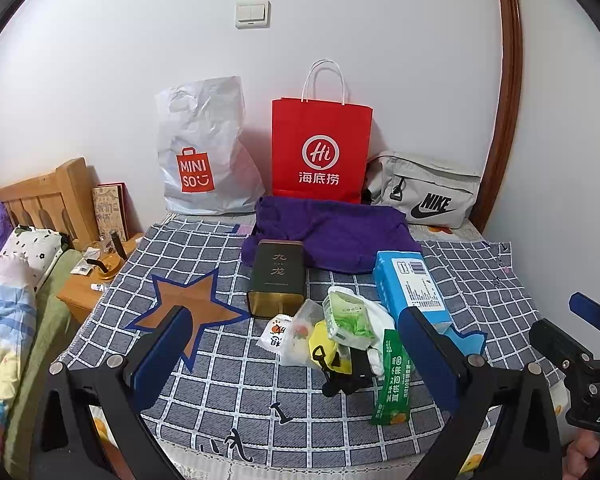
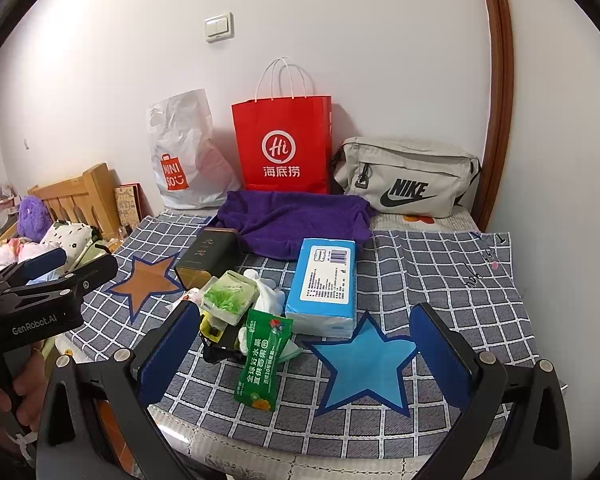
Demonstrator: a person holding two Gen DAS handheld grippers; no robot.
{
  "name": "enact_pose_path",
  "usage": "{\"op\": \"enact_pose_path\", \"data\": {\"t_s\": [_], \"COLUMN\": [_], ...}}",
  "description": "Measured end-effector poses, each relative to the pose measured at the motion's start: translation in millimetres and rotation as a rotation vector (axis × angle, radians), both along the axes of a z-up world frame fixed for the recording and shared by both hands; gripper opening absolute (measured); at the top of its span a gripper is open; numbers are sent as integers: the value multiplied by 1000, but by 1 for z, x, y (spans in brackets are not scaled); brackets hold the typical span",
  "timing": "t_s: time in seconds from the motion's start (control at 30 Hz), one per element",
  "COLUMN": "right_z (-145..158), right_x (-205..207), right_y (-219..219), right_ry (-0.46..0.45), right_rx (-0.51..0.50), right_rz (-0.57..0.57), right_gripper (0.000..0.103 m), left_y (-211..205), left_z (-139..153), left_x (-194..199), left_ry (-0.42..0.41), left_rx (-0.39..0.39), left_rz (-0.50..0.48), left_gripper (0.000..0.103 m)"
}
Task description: Organize soft objects
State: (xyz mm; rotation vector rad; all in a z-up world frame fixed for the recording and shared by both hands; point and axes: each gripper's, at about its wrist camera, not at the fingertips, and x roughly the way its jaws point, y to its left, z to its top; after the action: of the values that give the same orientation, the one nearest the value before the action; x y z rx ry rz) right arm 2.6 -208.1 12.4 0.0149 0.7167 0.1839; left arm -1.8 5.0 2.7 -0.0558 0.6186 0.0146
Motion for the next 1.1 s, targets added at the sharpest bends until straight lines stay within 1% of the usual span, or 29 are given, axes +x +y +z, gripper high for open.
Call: {"op": "enact_pose_path", "data": {"t_s": [0.2,0.33,1.1], "right_z": [1,8,7], "right_x": [0,-1,-2], "right_y": [1,4,2], "right_ry": [-2,-3,-6], "right_rx": [-1,2,8], "right_rz": [-2,-2,-3], "right_gripper": [103,103,103], "left_y": [0,2,7], "left_z": [0,0,2], "left_x": [0,-1,-3], "left_ry": [-1,-1,-6], "left_rx": [1,0,0], "left_rz": [0,2,8], "left_gripper": [103,103,103]}}
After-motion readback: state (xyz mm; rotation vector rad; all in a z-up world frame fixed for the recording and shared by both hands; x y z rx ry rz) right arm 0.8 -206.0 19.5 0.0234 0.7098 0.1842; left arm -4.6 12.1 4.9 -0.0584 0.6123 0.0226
